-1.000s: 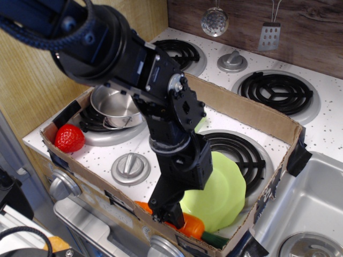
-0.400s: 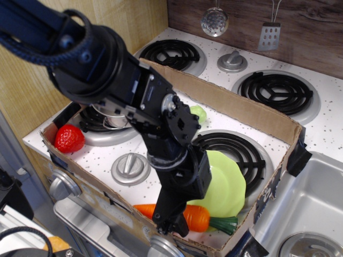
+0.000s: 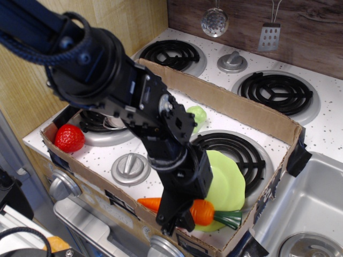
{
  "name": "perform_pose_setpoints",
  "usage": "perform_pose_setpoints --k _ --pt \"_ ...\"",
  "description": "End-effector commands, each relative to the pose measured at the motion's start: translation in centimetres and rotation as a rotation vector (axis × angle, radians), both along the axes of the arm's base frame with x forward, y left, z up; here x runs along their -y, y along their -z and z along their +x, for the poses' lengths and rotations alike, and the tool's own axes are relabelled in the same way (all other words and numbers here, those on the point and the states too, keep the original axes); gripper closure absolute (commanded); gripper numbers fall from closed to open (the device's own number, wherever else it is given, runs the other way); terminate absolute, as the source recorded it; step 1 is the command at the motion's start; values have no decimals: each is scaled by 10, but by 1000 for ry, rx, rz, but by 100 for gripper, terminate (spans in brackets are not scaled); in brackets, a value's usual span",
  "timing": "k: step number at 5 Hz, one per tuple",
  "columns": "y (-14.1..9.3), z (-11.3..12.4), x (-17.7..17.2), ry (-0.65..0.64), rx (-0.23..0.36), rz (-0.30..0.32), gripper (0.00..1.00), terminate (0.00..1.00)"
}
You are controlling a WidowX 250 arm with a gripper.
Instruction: Take carrot off plate
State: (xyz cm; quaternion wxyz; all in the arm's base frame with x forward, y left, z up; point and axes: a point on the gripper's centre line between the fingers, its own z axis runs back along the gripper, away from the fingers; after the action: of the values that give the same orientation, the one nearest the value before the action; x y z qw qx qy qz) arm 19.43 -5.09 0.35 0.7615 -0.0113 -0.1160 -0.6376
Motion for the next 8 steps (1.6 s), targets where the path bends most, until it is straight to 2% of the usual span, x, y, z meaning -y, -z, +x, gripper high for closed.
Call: perform_pose_setpoints --k 1,2,3,4,6,7,8 --pt "-7 8 -4 -32 33 39 100 0" --pt "-32 26 -10 -21 -13 31 100 0" --pt "-57 43 -22 -47 -28 44 100 0" --pt "-68 60 -39 -119 -24 4 100 0" --pt "-56 110 -46 -245 33 -19 100 0" --pt "-52 133 -45 -242 46 -27 100 0" --pt "-46 143 -34 -228 88 -17 100 0"
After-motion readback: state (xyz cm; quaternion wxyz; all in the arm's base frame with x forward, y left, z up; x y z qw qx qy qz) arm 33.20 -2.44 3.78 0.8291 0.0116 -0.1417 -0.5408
